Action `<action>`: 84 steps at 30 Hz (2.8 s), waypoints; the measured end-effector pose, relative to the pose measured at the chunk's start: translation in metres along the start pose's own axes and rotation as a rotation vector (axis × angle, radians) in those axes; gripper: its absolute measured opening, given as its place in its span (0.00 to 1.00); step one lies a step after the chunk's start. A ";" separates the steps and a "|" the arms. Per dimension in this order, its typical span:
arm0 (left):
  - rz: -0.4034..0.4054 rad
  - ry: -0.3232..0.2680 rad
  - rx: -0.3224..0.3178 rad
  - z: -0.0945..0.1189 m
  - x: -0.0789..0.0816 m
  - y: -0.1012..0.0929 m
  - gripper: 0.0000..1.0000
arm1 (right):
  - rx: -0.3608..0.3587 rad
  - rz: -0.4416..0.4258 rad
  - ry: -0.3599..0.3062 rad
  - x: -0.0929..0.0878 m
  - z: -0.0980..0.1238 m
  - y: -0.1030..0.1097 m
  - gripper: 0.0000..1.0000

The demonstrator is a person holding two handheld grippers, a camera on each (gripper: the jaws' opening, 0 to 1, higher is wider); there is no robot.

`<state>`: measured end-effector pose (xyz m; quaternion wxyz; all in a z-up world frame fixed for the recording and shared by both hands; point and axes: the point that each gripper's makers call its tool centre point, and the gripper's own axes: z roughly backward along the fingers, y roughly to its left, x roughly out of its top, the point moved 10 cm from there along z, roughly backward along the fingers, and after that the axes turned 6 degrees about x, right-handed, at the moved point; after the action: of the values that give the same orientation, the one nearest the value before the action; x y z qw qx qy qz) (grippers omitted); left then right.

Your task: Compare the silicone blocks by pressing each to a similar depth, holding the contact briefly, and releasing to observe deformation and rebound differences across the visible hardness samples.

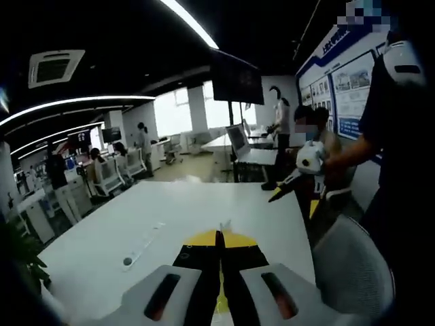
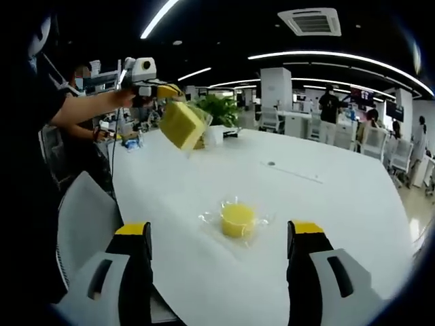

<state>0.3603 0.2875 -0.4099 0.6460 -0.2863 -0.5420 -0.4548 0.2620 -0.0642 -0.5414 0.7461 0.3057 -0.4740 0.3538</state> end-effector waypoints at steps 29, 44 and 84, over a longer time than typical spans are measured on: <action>-0.051 0.035 -0.107 -0.016 0.005 -0.009 0.00 | 0.265 0.092 -0.057 0.059 -0.060 -0.019 0.63; -0.056 0.024 -0.178 -0.022 0.008 -0.023 0.00 | 0.401 0.046 -0.095 0.087 -0.096 -0.020 0.58; -0.021 -0.068 -0.195 -0.015 0.030 -0.016 0.00 | 0.612 0.044 -0.141 0.132 -0.141 0.003 0.23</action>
<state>0.3529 0.2593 -0.3874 0.5917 -0.3575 -0.5195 -0.5022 0.3688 0.0806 -0.4700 0.5769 0.5293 -0.4027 0.4741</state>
